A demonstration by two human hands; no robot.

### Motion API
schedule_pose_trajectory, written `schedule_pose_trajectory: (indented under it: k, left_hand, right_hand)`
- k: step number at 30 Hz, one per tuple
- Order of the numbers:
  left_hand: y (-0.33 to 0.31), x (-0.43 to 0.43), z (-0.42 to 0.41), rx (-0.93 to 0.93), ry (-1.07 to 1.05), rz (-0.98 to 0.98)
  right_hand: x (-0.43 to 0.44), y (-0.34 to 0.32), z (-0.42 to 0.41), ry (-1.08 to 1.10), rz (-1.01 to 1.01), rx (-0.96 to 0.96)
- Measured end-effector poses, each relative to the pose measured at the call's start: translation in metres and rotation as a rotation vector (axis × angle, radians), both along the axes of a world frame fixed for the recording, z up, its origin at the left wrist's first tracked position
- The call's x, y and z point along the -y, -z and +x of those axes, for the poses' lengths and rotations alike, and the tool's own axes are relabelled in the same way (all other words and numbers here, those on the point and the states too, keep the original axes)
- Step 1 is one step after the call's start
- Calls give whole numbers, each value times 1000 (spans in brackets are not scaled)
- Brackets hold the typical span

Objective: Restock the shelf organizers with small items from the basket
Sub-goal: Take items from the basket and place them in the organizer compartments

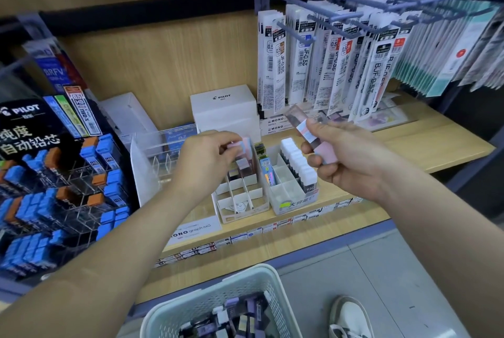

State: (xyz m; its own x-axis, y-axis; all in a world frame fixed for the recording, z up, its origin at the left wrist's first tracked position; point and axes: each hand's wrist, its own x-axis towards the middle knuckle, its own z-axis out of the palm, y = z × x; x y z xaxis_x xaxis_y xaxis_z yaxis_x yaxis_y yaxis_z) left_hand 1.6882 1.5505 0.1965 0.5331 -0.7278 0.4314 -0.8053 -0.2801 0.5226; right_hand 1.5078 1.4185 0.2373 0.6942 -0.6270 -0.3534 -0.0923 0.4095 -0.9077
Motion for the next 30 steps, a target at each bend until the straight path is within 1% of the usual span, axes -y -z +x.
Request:
schedule_pose_trajectory:
  k: [4, 8, 13, 16, 18, 23, 26, 28, 30]
  left_hand:
    - [-2, 4, -1, -36, 12, 37]
    - [12, 10, -2, -16, 25, 116]
    - [19, 15, -4, 1, -4, 71]
    - [18, 18, -6, 18, -26, 109]
    - [16, 19, -7, 0, -44, 132]
    - [13, 20, -3, -112, -67, 120]
    - [16, 19, -3, -93, -53, 144]
    - [16, 18, -3, -64, -35, 153]
    - [13, 17, -2, -76, -35, 131]
  right_hand:
    - [-1, -1, -1, 2, 1, -11]
    - [-5, -3, 0, 36, 14, -38]
    - [-10, -5, 1, 27, 11, -45]
    - [-12, -2, 1, -25, -16, -52]
    - [-13, -1, 2, -44, -20, -56]
    - [-14, -1, 3, -60, -9, -55]
    - [-16, -1, 3, -73, -14, -56]
    - [-17, 1, 3, -81, -46, -74]
    - [-18, 3, 5, -82, -87, -106]
